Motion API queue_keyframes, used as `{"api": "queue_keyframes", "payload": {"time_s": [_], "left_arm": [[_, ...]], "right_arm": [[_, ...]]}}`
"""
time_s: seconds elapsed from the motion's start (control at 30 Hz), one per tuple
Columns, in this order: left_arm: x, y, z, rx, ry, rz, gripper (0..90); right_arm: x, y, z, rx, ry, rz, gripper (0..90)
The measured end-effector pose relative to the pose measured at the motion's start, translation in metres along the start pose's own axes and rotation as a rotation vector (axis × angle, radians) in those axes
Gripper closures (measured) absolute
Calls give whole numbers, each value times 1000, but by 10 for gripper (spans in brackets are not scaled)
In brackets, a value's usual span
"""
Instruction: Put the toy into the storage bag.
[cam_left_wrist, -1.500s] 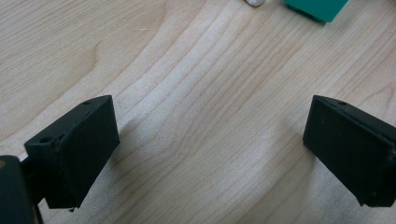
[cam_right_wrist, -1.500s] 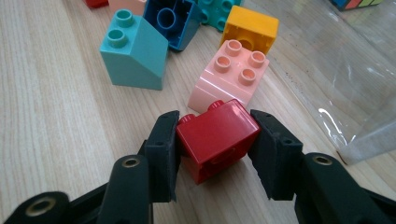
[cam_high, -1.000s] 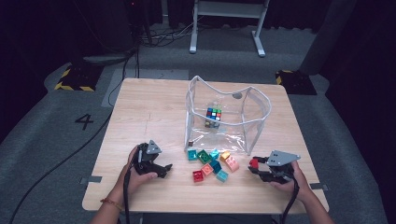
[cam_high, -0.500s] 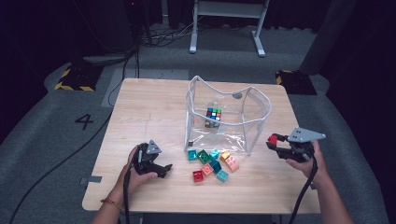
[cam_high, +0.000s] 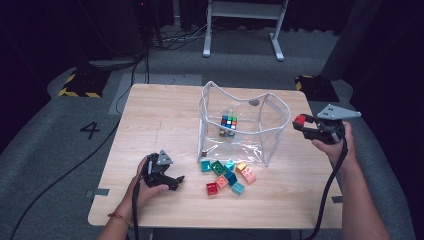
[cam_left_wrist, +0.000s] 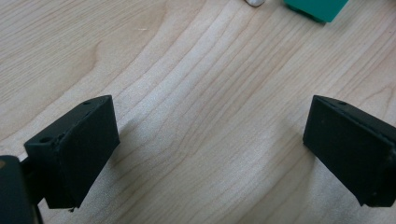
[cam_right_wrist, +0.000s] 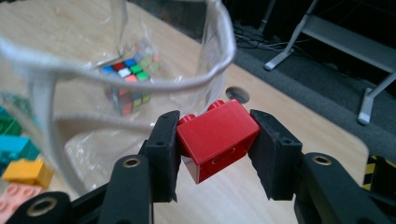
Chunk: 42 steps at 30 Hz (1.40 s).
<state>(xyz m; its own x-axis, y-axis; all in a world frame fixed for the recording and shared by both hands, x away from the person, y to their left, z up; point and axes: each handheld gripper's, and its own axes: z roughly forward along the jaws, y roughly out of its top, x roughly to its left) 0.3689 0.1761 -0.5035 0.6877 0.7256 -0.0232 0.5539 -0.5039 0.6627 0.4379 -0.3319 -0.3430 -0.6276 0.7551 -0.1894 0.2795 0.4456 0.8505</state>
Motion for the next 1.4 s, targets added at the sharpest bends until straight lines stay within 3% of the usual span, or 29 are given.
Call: {"api": "queue_keyframes", "payload": {"time_s": [0.33,0.43,0.8,1.07,1.4], "left_arm": [[0,0,0,0,0,-1,35],[0,0,0,0,0,0,35],[0,0,0,0,0,-1,35],[0,0,0,-1,0,-1,35],[0,0,0,0,0,0,35]], "right_arm": [[-15,52,-2,-44,-25,-20,551],[-15,62,2,-37,-23,-1,551],[-9,89,22,-50,6,-26,550],[6,101,35,-53,59,-43,550],[29,106,57,-36,171,-70,550]]}}
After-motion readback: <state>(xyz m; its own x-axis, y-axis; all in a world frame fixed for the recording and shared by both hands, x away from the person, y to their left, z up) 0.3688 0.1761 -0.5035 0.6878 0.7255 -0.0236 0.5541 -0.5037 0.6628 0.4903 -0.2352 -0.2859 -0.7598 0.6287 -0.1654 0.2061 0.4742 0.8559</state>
